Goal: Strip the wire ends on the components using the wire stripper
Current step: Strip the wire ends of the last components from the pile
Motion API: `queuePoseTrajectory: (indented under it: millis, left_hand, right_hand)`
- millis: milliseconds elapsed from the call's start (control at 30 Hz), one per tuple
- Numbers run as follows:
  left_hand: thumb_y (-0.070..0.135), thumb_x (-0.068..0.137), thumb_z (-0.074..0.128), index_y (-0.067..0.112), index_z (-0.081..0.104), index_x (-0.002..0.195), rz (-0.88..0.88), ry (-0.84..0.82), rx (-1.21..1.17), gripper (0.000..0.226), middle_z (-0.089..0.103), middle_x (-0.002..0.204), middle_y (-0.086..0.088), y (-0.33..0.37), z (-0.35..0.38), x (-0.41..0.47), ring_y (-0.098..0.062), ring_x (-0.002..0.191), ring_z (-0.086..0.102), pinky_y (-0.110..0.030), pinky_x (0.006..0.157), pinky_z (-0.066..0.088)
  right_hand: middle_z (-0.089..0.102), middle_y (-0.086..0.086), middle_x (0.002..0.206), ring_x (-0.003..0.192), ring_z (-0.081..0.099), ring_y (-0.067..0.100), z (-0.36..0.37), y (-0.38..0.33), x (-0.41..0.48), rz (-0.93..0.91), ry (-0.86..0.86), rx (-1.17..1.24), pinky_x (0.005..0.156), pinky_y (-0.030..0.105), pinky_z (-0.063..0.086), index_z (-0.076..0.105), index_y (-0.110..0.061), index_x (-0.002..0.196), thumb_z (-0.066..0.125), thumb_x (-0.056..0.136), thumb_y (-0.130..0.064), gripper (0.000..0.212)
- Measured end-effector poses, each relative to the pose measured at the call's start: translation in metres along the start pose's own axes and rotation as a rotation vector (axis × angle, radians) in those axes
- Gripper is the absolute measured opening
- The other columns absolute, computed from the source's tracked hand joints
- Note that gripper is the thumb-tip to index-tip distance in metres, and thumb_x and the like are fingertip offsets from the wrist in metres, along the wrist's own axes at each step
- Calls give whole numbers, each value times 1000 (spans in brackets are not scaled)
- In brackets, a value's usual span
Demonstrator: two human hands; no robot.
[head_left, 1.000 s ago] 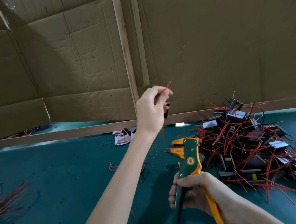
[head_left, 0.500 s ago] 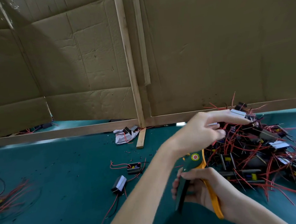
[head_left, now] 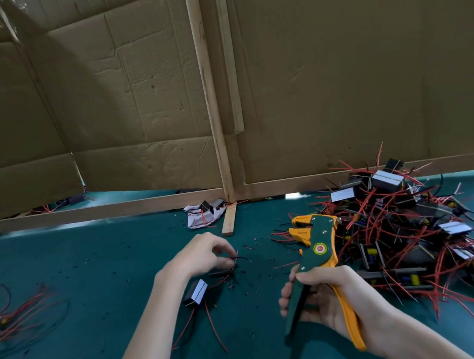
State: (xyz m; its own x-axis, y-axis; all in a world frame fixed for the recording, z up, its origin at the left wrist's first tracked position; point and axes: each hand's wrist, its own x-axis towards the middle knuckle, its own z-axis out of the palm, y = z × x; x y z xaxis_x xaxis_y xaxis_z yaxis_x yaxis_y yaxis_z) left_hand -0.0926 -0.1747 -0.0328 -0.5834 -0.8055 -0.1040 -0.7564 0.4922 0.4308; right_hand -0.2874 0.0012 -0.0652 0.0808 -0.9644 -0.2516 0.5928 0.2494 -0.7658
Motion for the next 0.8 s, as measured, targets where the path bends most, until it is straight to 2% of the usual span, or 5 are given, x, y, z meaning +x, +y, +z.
queuePoseTrajectory:
  millis: [67, 133, 333, 500, 800]
  left_hand:
    - [27, 83, 75, 25, 75, 84, 34, 136, -146, 2, 70, 91, 11, 2, 9, 3, -9, 91, 63, -21, 79, 46]
    - [21, 86, 72, 24, 74, 76, 95, 220, -310, 10, 72, 83, 10, 7, 11, 2, -7, 83, 65, -21, 76, 47]
    - [-8, 85, 63, 16, 73, 92, 340, 334, -848, 27, 76, 84, 2, 37, -3, -8, -9, 82, 71, -15, 75, 51]
    - [17, 86, 68, 25, 77, 88, 423, 304, -826, 12, 72, 73, 1, 59, -13, -18, -9, 58, 56, -19, 62, 48]
    - [11, 87, 69, 19, 73, 77, 448, 185, -684, 13, 62, 61, 14, 79, -20, -32, 1, 56, 50, -10, 57, 38]
  right_hand:
    - [66, 28, 83, 76, 69, 42, 0, -1, 0, -20, -5, -3, 68, 48, 58, 74, 1, 72, 81, 46, -8, 28]
    - [66, 27, 83, 77, 69, 42, -1, -3, -1, -50, -18, -10, 69, 48, 58, 73, -1, 73, 81, 48, -9, 28]
    - [66, 28, 82, 78, 68, 43, -1, -10, -4, -138, -61, -97, 71, 49, 58, 73, -3, 76, 80, 52, -13, 27]
    - [65, 30, 82, 77, 67, 45, 2, -11, -8, -155, -118, -189, 71, 50, 57, 71, -1, 80, 80, 55, -12, 29]
    - [65, 30, 83, 79, 67, 44, 4, -9, -12, -169, -225, -285, 76, 52, 55, 70, -2, 86, 89, 58, -18, 38]
